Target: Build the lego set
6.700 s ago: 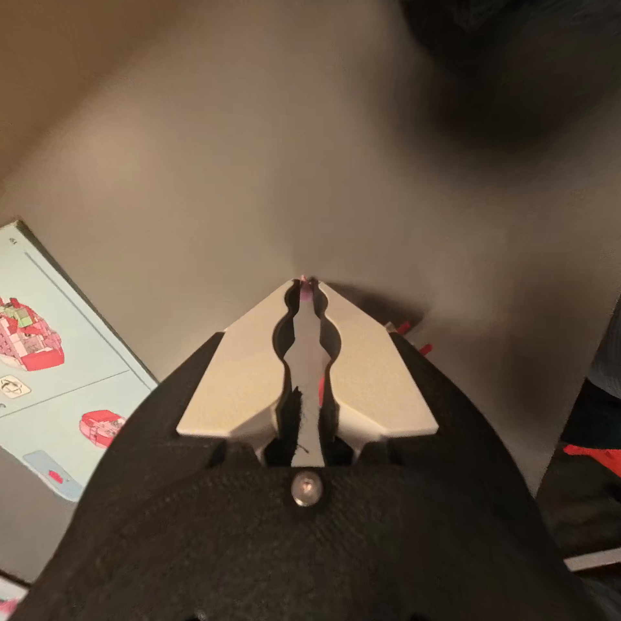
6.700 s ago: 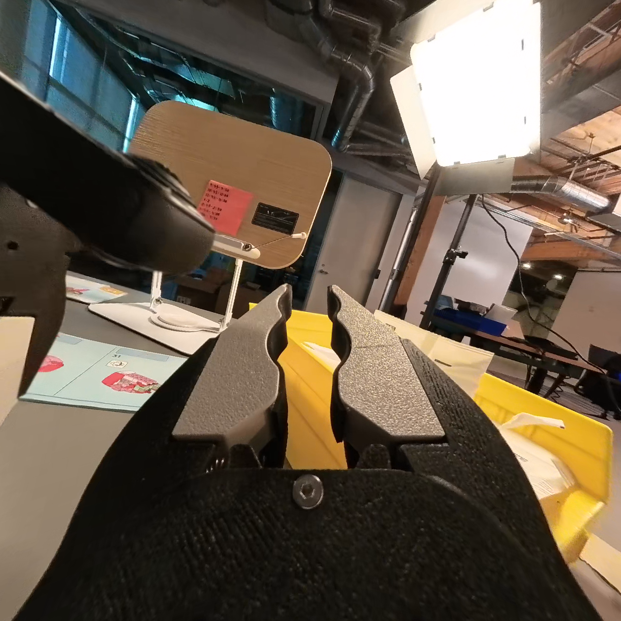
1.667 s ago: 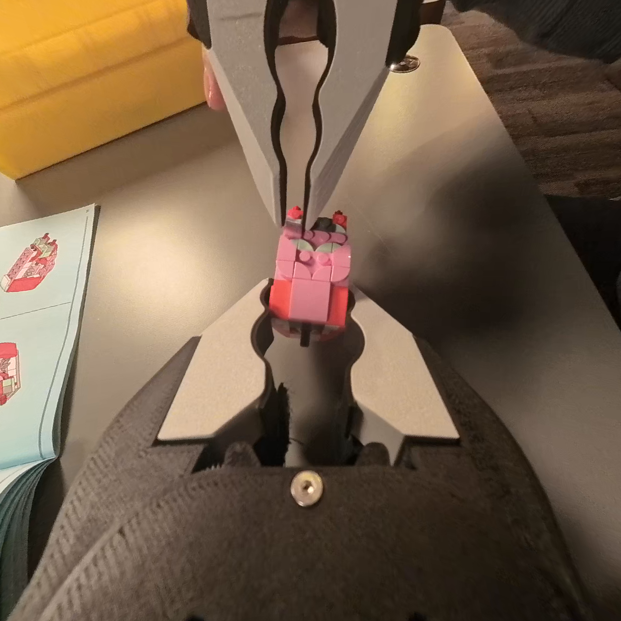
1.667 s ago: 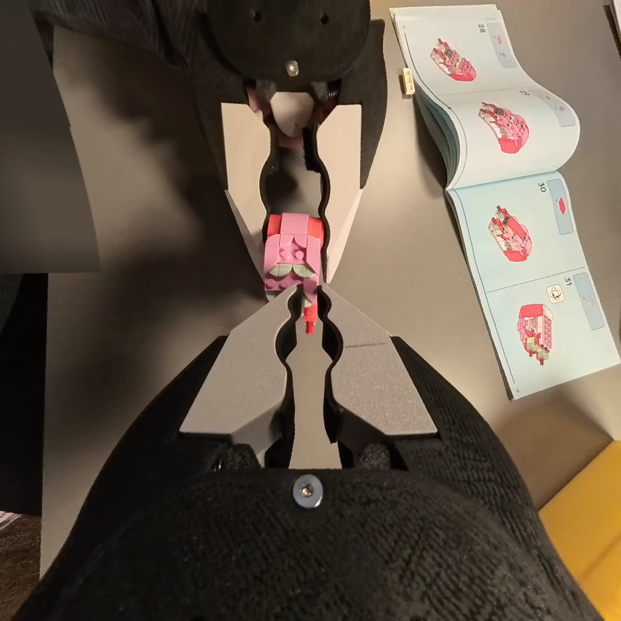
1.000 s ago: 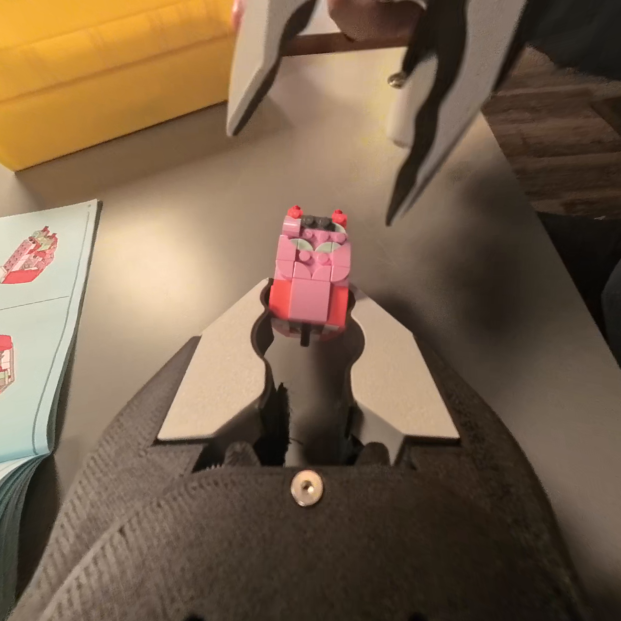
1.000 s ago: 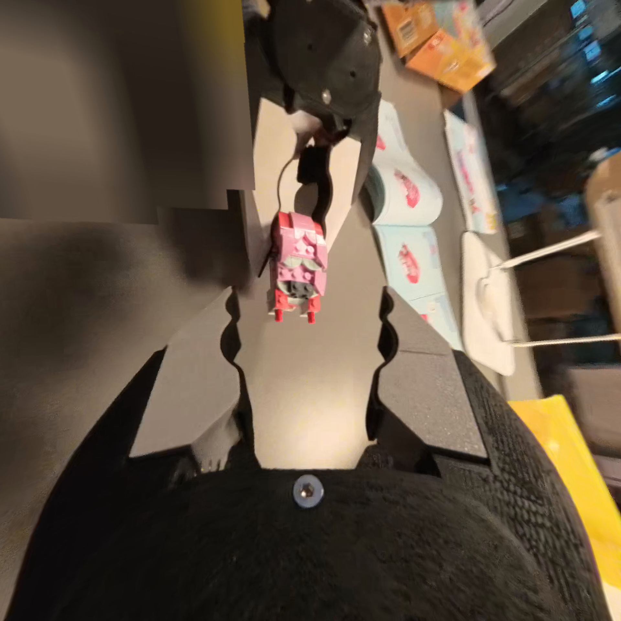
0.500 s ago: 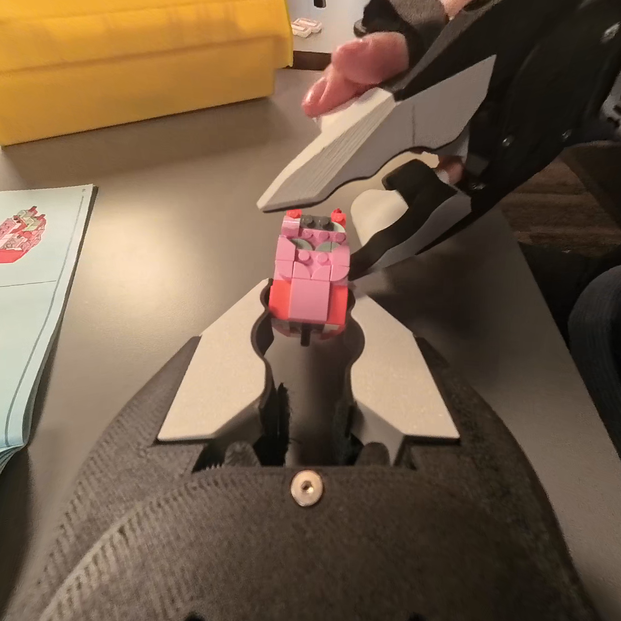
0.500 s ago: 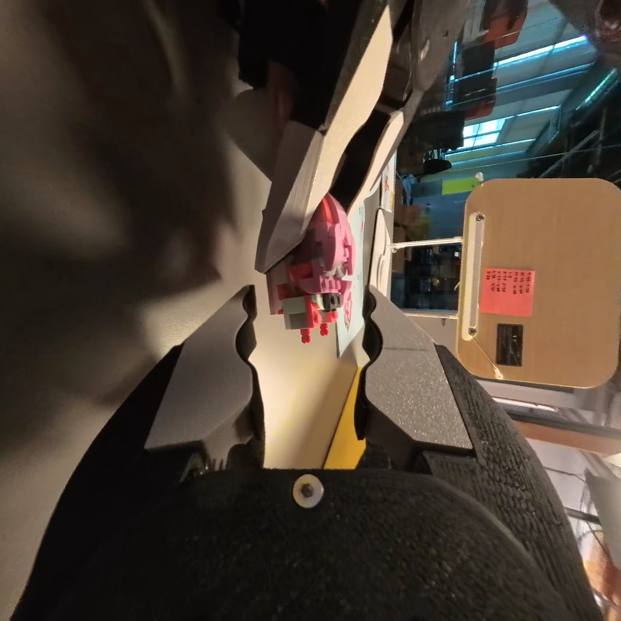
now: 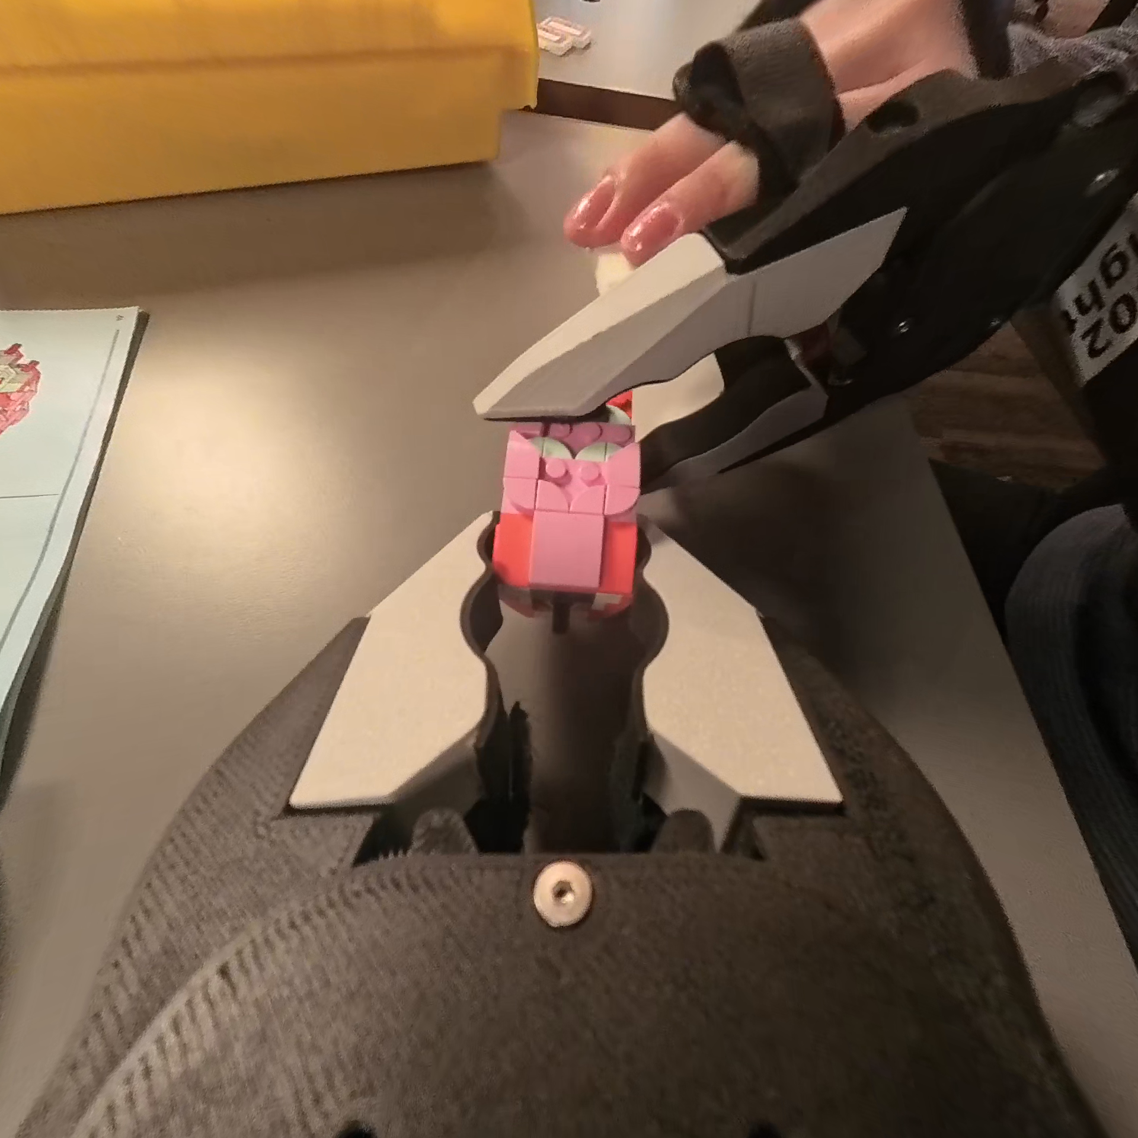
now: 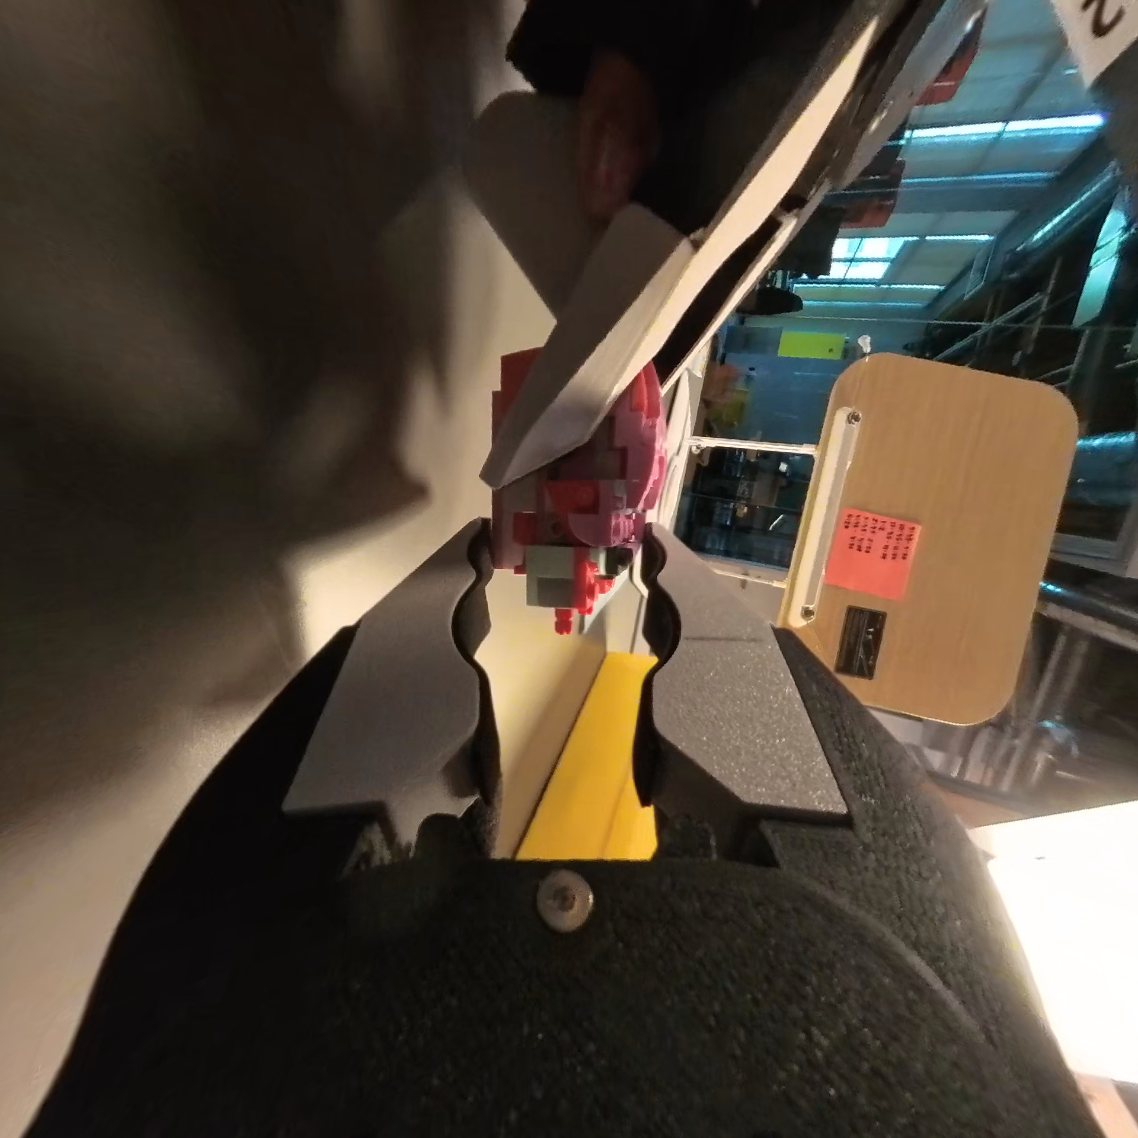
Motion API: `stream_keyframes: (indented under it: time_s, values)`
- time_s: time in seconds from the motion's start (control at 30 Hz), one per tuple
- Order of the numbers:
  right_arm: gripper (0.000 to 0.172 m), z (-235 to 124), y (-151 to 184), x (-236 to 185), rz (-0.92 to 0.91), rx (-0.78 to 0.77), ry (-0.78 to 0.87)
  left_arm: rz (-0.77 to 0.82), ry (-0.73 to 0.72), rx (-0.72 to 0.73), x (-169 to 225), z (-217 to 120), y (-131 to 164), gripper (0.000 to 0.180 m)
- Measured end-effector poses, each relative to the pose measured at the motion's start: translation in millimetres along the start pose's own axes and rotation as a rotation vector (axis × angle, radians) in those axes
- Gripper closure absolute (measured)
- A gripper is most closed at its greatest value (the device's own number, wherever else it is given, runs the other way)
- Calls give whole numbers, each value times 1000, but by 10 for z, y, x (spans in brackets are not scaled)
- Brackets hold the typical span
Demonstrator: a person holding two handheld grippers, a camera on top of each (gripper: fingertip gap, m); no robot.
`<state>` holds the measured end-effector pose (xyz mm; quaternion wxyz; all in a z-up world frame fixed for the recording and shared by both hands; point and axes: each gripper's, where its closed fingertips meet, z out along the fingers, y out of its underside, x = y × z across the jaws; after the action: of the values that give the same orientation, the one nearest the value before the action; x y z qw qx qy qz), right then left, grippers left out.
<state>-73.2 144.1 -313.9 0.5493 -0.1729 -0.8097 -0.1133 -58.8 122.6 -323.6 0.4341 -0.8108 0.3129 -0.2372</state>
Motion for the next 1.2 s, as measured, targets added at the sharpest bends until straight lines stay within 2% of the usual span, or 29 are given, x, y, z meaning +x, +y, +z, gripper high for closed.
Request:
stream_keyframes:
  time_s: [0.57, 0.7, 1.03, 1.13, 1.2]
  values:
    - [128, -54, -7, 2, -174, 57, -48, 3, 25, -32, 45, 24, 44, 142]
    - [126, -35, -28, -25, -88, 82, -53, 1, 19, -43, 32, 19, 65, 142]
    - [125, -34, -53, -79, -66, 102, -86, 9, 27, -67, 52, 40, 98, 142]
    - [124, -54, -84, -57, 89, 146, -105, 9, 37, -46, 57, 17, 70, 142]
    - [111, -125, -159, -50, 331, 214, -206, 56, -4, -50, 18, 14, 72, 142]
